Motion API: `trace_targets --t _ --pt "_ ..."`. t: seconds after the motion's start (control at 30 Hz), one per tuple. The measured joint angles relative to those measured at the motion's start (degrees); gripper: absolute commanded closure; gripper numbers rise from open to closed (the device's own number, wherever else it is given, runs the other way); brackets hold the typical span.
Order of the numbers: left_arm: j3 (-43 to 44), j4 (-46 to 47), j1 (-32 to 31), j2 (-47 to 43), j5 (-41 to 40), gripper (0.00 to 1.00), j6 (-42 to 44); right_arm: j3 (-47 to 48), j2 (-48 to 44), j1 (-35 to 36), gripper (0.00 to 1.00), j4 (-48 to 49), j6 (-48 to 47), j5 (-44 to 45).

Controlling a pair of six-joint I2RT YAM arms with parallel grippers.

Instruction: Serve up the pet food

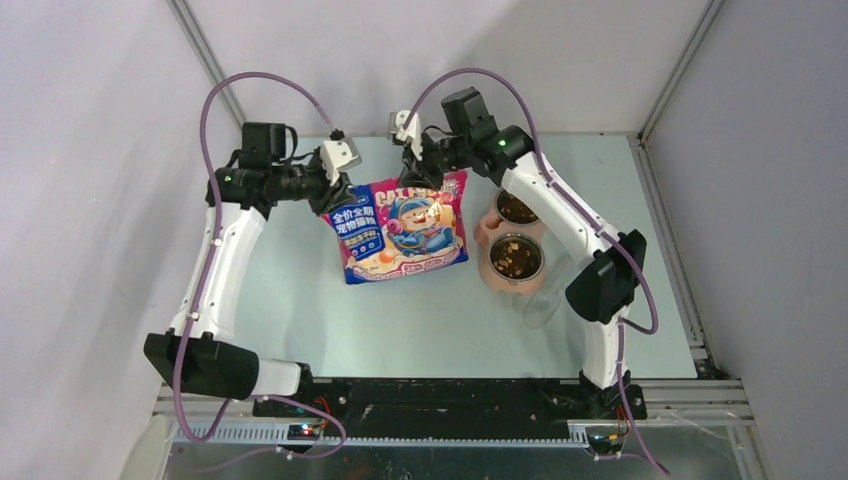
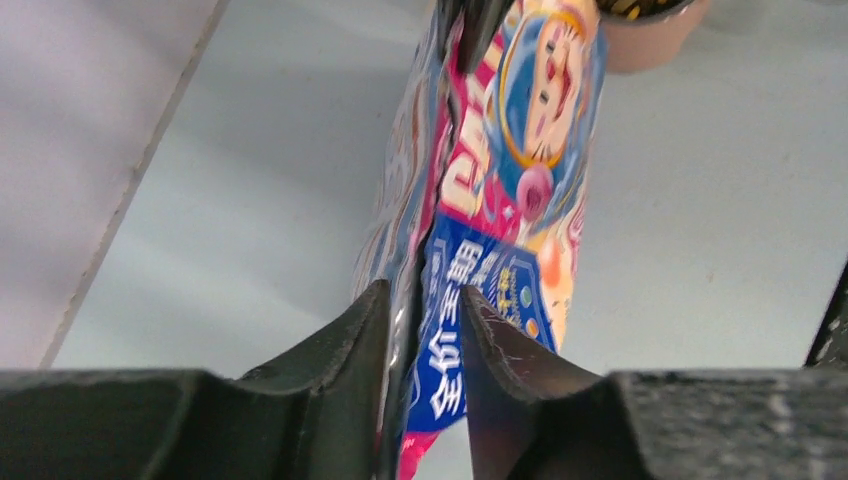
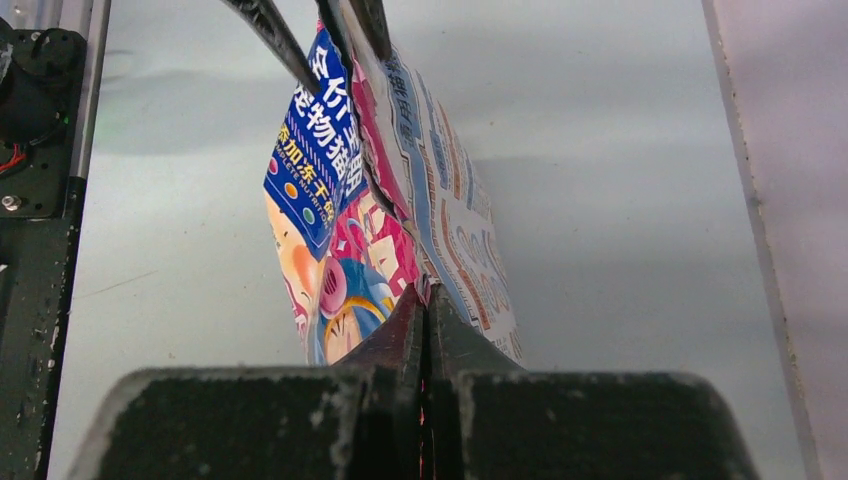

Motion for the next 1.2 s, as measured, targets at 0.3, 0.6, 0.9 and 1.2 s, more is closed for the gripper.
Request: trace_targets --t 0.3,0.6,0.9,1.2 --pt "-3.0 -1.5 2.2 -1.6 -1.9 1.00 4.4 -13.4 -6.4 0.2 0.81 13.0 0.4 -1.7" --pt "-5.7 1.8 2.2 -3.9 -1.9 1.00 1.8 -10.6 -4.1 3.1 1.00 13.8 -1.8 -1.9" --pt "-6.3 3.1 2.3 -4.2 -2.3 1.00 -0.5 -5.9 -1.4 3.4 0.76 10.2 -2.3 -1.2" --pt "-6.6 3.5 2.3 -4.8 -2.1 1.00 -3.2 -5.2 -0.5 6.6 1.00 10.4 -4.5 3.4"
